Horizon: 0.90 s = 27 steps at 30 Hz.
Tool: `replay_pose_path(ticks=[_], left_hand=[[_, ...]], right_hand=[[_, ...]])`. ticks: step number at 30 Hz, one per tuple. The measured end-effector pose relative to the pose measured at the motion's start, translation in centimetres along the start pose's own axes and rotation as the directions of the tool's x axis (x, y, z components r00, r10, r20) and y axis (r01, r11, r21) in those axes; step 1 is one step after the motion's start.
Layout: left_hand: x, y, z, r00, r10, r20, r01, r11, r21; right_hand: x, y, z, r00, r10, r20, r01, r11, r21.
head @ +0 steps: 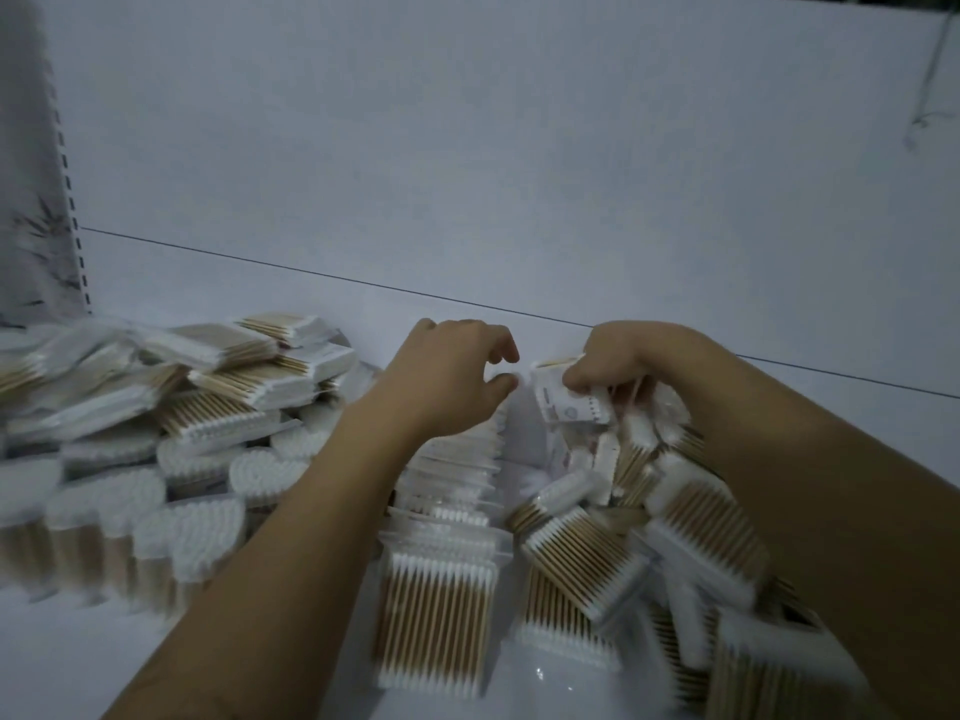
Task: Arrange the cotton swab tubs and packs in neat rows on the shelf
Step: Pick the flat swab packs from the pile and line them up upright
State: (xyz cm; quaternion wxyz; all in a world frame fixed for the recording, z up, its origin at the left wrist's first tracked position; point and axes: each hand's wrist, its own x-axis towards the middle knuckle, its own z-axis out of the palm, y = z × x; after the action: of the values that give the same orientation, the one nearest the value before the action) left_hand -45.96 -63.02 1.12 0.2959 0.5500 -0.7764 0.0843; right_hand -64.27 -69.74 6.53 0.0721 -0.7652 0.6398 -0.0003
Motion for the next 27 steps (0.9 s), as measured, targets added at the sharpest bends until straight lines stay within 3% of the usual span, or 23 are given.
replay_pose_path(ticks=[5,12,17,21,24,27], left_hand=[[-0.1,0.1,0.4,0.999,-0.020,-0.044,0.016,0.997,-0.079],[-0.1,0.4,0.8,0.999,-0.045,-0.021,0.037,0.958,-0.284],[-0.2,-0.3,0.3,0.988,-0.134,-0.074,0.088,0.891,-0.446],[-0.1,-0.3,-0.1,0.986,-0.152,-0.075,0.100,0.879,-0.467],[0.0,-0.3,0.0,0.983,-0.169,-0.075,0.120,0.891,-0.438],[-0.1,-0.2,0.2,0.967,-0.183,-0.177,0.106,0.922,-0.373]], right_hand=[[-1.9,0.1,-1.8,0.994,-0.104,0.033,0.101,0.992,0.074],[-4.3,-1.3,-2.6,0.931,-0.350,-0.106,0.355,0.935,0.028],[-4.1,-0.4,-2.8,0.904,-0.373,-0.209,0.420,0.866,0.271],[-3.5,-0.4,-2.6,0.876,-0.395,-0.276,0.468,0.835,0.289],[-3.2,-0.9,-2.2,0.862,-0.445,-0.243,0.502,0.814,0.292],[-2.5,-0.9,-2.0,0.859,-0.474,-0.194,0.511,0.810,0.288]])
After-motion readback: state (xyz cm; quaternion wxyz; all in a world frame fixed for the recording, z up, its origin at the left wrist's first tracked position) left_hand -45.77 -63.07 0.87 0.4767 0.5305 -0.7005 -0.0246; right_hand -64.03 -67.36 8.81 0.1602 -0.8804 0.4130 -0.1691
